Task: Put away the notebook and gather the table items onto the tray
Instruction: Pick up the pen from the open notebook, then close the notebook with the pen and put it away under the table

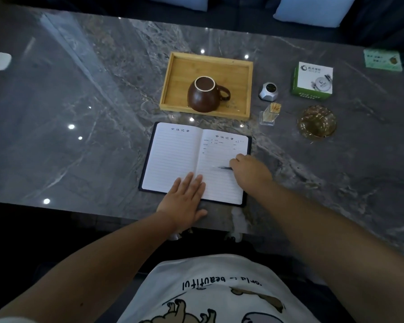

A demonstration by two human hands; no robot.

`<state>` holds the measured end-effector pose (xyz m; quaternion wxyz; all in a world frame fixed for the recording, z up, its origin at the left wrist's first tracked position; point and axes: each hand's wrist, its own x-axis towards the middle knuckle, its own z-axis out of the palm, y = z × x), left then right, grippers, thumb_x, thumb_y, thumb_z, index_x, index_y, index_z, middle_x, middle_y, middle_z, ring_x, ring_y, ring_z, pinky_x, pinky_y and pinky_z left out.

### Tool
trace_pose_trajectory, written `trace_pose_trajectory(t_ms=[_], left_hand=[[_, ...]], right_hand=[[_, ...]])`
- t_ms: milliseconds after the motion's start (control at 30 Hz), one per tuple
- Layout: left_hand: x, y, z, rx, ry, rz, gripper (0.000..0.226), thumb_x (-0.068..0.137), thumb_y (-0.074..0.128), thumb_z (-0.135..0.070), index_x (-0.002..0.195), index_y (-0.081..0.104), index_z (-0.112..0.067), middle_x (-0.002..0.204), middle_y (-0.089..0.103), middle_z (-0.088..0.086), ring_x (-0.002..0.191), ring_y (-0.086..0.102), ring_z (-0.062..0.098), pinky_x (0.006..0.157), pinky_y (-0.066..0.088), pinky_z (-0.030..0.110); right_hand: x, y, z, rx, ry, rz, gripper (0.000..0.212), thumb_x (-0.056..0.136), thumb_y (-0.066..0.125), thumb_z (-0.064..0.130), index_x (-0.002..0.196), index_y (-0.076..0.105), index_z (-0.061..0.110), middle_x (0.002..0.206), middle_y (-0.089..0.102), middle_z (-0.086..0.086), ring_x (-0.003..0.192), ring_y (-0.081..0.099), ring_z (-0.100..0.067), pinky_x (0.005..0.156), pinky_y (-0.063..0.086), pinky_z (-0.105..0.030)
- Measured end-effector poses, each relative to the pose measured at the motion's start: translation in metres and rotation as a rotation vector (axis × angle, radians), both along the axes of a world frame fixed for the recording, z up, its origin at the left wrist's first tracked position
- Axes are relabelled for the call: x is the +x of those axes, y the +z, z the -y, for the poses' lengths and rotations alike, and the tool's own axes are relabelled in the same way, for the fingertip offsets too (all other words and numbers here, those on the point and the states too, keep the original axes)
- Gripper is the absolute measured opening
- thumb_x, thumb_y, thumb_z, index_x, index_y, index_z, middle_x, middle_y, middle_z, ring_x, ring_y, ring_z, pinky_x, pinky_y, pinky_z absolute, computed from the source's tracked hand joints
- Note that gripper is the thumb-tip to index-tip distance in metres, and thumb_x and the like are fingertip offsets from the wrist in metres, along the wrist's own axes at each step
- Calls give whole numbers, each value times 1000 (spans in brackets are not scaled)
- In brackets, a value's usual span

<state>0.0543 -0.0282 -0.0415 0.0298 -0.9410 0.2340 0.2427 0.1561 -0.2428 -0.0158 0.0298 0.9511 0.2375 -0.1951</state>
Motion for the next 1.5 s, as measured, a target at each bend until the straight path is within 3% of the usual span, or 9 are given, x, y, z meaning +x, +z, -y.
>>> trace_pose_trajectory(t_ms=[400, 633, 833, 967, 1100, 1200, 1300, 1400, 1500], left_hand=[[0, -5, -1, -7, 8, 5, 81, 87, -2, -65, 146, -18, -12, 154, -25, 10, 138, -30, 30, 115, -11, 47], [0, -1, 0, -9, 8, 3, 78, 92, 7, -63, 147, -16, -12, 153, -26, 9, 139, -29, 30, 115, -12, 46], [0, 0, -1, -26, 22, -2, 75, 95, 15, -58, 148, -12, -13, 153, -24, 7, 140, -26, 28, 116, -10, 45], [6, 7, -4, -194, 79, 3, 65, 96, 29, -49, 150, 13, -16, 158, -1, 2, 146, -5, 25, 117, 1, 41], [22, 24, -22, -596, 468, 101, 39, 94, 54, -25, 129, 55, -9, 142, 48, 12, 133, 39, 30, 111, 27, 40], [37, 22, -55, -418, 865, 268, 45, 89, 57, -23, 128, 52, -1, 139, 45, 24, 126, 40, 41, 106, 34, 52], [47, 18, -80, -316, 1264, 90, 61, 91, 52, -39, 138, 37, -2, 149, 30, 23, 134, 28, 42, 108, 28, 55], [54, 11, -89, -290, 1265, 39, 66, 89, 52, -48, 135, 41, -1, 139, 42, 24, 124, 41, 42, 103, 34, 52], [63, 11, -95, -356, 1248, -28, 57, 88, 53, -52, 117, 55, -3, 115, 59, 19, 97, 58, 34, 83, 48, 46]], right_hand=[[-11, 4, 115, -71, -338, -22, 30, 88, 47, 5, 114, 59, 15, 119, 58, -11, 108, 54, -31, 90, 48, -40], [-18, 5, 111, -116, -310, 43, 30, 89, 49, 11, 118, 55, 11, 122, 54, -13, 108, 52, -31, 90, 44, -41], [-48, 10, 53, 161, -141, 68, 41, 86, 54, 23, 124, 54, 8, 134, 50, -13, 121, 48, -31, 99, 41, -42], [-69, -3, 18, 99, -55, -116, 58, 96, 41, 36, 146, 29, 10, 158, 20, -13, 143, 19, -30, 116, 23, -45], [-74, -10, 18, 9, -19, -153, 61, 99, 32, 39, 151, 15, 11, 161, 4, -10, 146, 6, -28, 118, 19, -46], [-73, -12, 21, -13, 6, -175, 62, 100, 30, 39, 152, 10, 11, 161, -2, -10, 147, 1, -27, 118, 18, -45], [-75, -15, 19, -39, 13, -168, 64, 100, 30, 40, 151, 9, 10, 161, -3, -12, 147, 0, -29, 118, 18, -47], [-74, -16, 18, -36, 14, -162, 63, 99, 31, 37, 151, 10, 9, 161, -1, -13, 147, 1, -30, 118, 17, -47], [-73, -16, 20, -6, -5, -188, 63, 99, 36, 32, 151, 9, 10, 161, -3, -11, 147, -1, -28, 118, 17, -46]])
